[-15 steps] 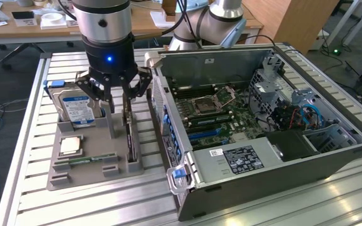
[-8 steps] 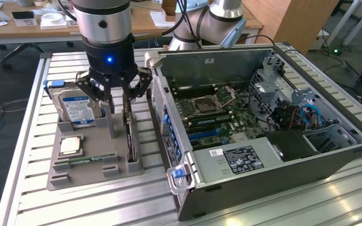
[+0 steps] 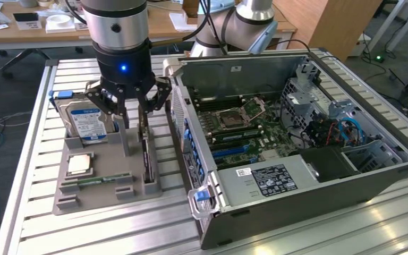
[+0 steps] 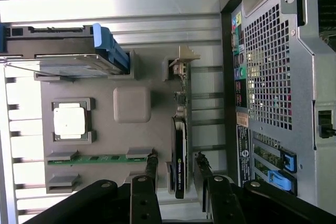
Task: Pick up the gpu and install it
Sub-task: 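Pick up the gpu and move the gpu toward the slot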
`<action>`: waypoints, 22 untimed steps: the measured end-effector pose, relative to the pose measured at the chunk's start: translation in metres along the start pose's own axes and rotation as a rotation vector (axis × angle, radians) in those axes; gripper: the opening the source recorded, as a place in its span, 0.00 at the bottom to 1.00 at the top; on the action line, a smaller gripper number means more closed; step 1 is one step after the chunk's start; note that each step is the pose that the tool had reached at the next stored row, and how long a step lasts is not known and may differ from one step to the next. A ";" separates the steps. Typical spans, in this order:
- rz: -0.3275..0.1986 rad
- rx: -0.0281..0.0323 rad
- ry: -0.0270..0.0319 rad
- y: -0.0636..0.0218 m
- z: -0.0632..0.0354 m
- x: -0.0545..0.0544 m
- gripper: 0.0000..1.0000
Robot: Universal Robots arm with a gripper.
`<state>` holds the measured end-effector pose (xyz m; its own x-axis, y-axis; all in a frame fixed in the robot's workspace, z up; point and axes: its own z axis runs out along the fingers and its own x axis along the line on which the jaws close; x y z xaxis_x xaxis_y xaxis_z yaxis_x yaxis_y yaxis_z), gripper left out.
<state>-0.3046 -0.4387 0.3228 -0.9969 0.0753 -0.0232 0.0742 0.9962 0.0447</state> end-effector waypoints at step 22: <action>0.000 0.0008 -0.0002 0.0000 0.0095 0.000 0.42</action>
<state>-0.3040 -0.4384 0.3133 -0.9969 0.0752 -0.0234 0.0742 0.9963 0.0439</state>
